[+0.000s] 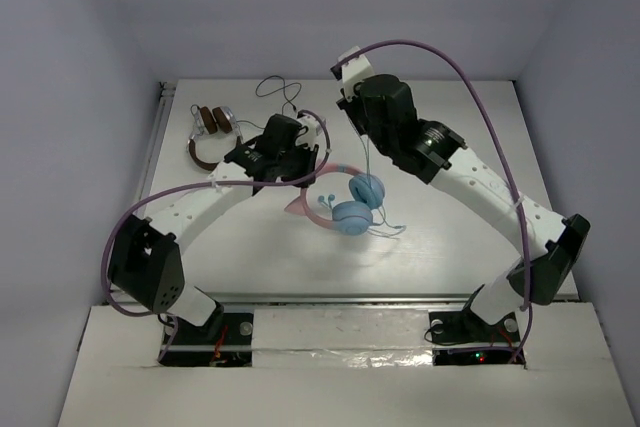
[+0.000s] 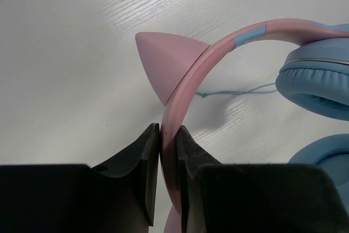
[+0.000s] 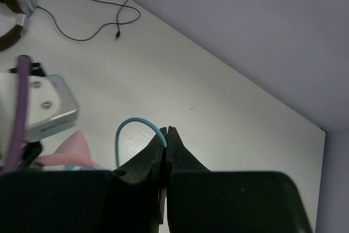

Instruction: Wrap the headphones

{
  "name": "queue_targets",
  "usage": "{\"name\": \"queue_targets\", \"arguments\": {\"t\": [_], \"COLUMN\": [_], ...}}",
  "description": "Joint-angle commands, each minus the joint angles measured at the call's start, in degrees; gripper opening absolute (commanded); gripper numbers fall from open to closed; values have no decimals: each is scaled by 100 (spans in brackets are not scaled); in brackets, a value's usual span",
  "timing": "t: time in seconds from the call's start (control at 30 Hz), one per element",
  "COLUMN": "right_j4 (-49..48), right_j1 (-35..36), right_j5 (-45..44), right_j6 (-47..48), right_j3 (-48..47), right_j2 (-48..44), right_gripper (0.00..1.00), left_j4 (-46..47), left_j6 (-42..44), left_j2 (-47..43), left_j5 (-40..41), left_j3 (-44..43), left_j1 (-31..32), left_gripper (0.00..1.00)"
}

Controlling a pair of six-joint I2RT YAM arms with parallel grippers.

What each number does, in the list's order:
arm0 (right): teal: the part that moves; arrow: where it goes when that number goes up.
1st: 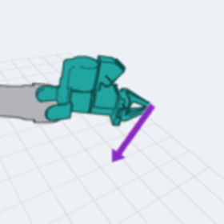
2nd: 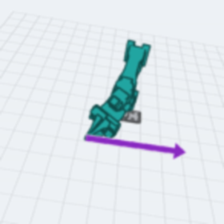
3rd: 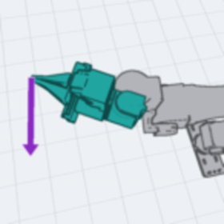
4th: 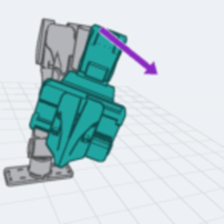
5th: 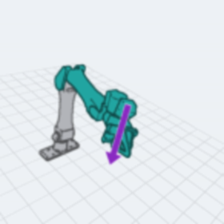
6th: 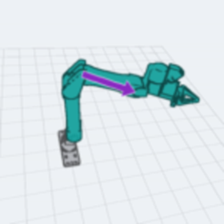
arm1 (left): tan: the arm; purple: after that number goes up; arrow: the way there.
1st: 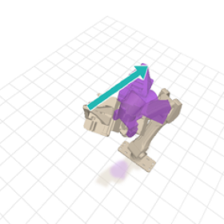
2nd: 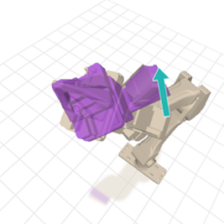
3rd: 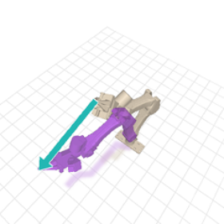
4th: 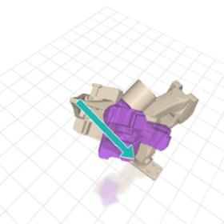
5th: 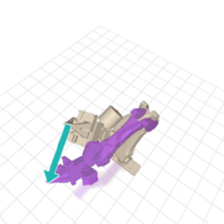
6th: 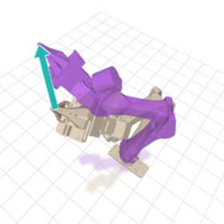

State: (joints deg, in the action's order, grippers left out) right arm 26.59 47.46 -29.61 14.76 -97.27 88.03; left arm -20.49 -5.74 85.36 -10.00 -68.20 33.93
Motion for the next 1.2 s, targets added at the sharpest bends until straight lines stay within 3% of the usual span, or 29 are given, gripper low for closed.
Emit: {"name": "queue_targets", "arguments": {"t": [0.0, 0.2, 0.3, 0.4, 0.5, 0.67, 0.93, 1.17], "right_j4": [-549, -786, -709, -725, -821, -673, -558, -602], "right_j1": [-307, -711, -834, -888, -888, -888, -888, -1011], "right_j5": [-194, -186, -607, -547, 129, 367, 631, 850], "right_j6": [158, 167, 281, 115, -61, -35, -132, -438], "right_j3": [68, -81, -160, -143, -99, -423, -547, -196], "right_j2": [56, 452, 514, 155, -153, 91, 548, 724], "right_gripper": [0, 0, 0, 0, 0, 0, 0, 0], "left_j4": [292, 283, -77, -253, -44, 115, 546, 1133], "left_j6": [20, 64, -59, -147, -51, 29, 20, -94], "left_j2": [-477, -608, -617, -626, -608, -486, -459, -950], "left_j5": [-388, -609, 610, 1157, 290, -352, -845, -1162], "left_j3": [114, 501, 492, 449, 466, 413, 299, 623], "left_j1": [-45, 17, 17, 17, 69, 411, 930, 1089], "left_gripper": [0, 0, 0, 0, 0, 0, 0, 0]}}
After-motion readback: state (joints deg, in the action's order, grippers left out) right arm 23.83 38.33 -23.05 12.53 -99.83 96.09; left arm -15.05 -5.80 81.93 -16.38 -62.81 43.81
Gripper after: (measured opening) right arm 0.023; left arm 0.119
